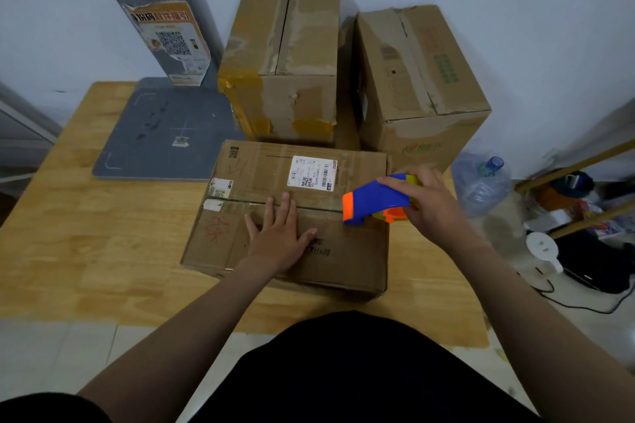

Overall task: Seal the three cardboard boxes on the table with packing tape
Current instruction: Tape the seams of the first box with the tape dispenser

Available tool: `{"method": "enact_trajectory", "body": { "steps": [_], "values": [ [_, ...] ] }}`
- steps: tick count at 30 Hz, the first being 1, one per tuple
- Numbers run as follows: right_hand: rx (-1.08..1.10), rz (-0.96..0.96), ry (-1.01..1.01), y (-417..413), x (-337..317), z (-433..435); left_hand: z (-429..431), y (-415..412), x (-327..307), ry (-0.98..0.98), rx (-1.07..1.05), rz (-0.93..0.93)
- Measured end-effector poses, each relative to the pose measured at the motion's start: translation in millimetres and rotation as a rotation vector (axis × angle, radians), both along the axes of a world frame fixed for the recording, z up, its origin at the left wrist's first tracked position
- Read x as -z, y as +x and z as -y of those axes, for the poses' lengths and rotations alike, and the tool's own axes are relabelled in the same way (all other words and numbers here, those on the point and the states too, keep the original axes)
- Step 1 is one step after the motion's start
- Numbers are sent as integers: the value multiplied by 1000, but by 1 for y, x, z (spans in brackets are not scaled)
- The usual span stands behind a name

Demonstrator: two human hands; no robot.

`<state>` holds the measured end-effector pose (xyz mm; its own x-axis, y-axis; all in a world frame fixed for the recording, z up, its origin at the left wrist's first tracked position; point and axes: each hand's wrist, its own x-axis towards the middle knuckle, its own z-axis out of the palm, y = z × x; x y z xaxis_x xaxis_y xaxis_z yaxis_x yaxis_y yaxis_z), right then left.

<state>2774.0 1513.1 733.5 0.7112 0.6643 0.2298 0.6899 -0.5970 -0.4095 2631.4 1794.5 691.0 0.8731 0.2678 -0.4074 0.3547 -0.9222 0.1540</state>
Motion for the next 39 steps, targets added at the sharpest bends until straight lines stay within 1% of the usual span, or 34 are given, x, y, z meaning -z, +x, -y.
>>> {"method": "enact_trajectory", "body": {
  "steps": [4,8,11,14,16,20,22,24,27,30,35,39],
  "values": [
    [15,26,-35,-2,-2,-8,24,2,1,-17,91,13],
    [12,31,-60,-2,-3,-9,28,10,0,30,109,-37],
    [22,25,-67,-2,-4,-9,31,10,-5,56,126,-22],
    [35,5,-62,-4,-4,-7,38,8,-5,35,161,-14],
    [38,-8,-66,-6,-5,-7,40,13,-6,15,146,-13],
    [53,-22,-74,-5,-6,-5,48,13,-7,9,172,39],
    [46,-26,-67,-7,-6,-3,53,12,-5,11,173,19],
    [40,-28,-78,-8,-7,-2,56,14,-6,23,162,8],
    [36,-45,-86,-6,-9,0,61,16,-9,35,137,50],
    [27,-63,-83,-5,-9,3,71,12,-6,7,92,40],
    [18,-104,-82,-2,-7,8,90,16,-2,-57,-53,39],
    [1,-107,-85,-2,-7,10,110,14,0,-56,-145,19]
  ]
}}
